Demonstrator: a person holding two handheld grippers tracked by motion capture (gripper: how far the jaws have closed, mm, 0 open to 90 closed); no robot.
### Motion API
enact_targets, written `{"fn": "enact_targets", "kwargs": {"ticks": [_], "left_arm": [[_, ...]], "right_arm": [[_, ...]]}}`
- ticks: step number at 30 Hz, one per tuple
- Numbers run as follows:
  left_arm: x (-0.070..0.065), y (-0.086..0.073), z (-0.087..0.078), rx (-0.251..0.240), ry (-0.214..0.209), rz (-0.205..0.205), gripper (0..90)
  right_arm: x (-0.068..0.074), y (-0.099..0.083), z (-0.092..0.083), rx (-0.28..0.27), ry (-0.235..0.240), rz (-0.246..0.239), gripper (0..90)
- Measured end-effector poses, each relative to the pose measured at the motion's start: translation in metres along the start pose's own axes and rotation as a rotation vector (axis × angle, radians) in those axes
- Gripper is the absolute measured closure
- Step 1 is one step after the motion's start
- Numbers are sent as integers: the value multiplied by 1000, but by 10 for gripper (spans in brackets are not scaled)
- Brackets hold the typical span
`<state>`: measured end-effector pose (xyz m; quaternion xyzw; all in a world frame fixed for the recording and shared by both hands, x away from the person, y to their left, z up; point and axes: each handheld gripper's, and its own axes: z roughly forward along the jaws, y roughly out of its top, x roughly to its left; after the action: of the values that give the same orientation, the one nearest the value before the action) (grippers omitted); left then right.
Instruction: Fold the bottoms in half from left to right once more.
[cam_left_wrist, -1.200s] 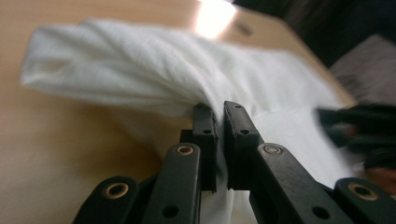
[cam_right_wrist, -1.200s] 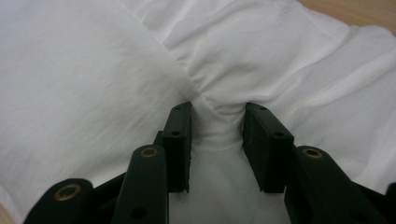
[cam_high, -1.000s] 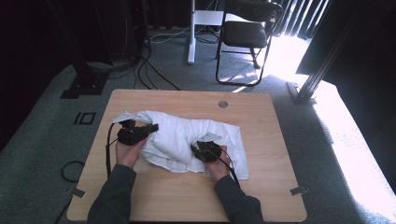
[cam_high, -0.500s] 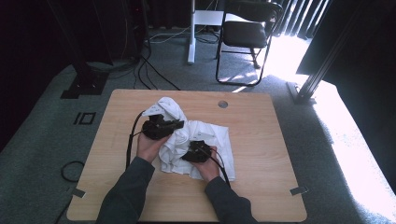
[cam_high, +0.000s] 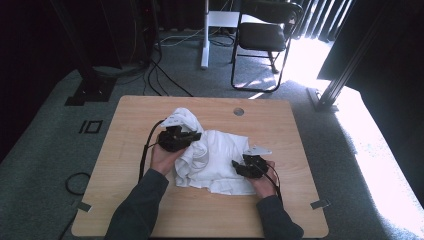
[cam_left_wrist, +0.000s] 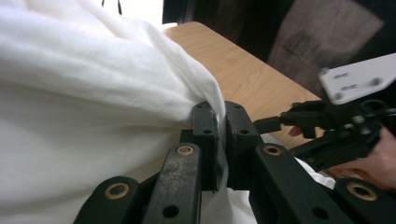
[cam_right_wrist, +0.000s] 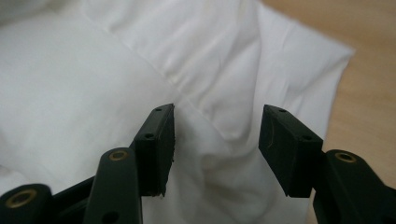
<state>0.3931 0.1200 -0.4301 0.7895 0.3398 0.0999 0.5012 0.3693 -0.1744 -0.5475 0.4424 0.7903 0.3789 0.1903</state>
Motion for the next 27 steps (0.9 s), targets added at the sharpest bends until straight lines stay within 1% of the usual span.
{"fn": "enact_targets", "kwargs": {"ticks": [2, 3, 6, 9, 11, 13, 16, 18, 19, 20, 21, 22, 23, 24, 25, 27], "left_arm": [[-4, 1, 7, 9, -12, 11, 863], [-7, 1, 10, 16, -15, 18, 863], [-19, 2, 25, 50, -27, 54, 862], [-32, 2, 44, 73, -47, 71, 862], [-41, -1, 58, 100, -61, 89, 862], [-49, -4, 72, 125, -78, 97, 862], [-61, -10, 89, 155, -101, 120, 861], [-65, -14, 97, 165, -109, 132, 861], [-65, -16, 99, 169, -112, 126, 861], [-64, -18, 100, 169, -111, 120, 861], [-63, -20, 102, 171, -110, 114, 861], [-62, -21, 102, 175, -110, 112, 861], [-62, -23, 103, 177, -112, 113, 860], [-61, -24, 104, 181, -115, 116, 860], [-61, -26, 105, 178, -116, 117, 860], [-61, -29, 108, 186, -118, 119, 859]], "right_arm": [[1, -5, 7, 25, 9, 4, 457], [1, -7, 9, 16, 15, 11, 461], [2, -6, 11, 13, 21, 18, 470], [4, -7, 13, -5, 28, 20, 471], [5, -7, 14, -15, 35, 12, 478], [6, -6, 15, -16, 43, 7, 478], [7, -6, 15, -15, 53, 5, 486], [5, -7, 14, -18, 71, 11, 483], [2, -7, 13, -18, 90, 17, 475], [-1, -8, 12, -12, 101, 21, 445], [-5, -8, 8, 2, 96, 28, 426], [-10, -9, 4, 20, 90, 27, 404], [-15, -10, -1, 30, 68, 25, 384], [-19, -10, -7, 25, 42, 31, 380], [-25, -9, -15, 7, 38, 44, 372], [-33, -6, -31, -46, 29, 75, 359]]}}
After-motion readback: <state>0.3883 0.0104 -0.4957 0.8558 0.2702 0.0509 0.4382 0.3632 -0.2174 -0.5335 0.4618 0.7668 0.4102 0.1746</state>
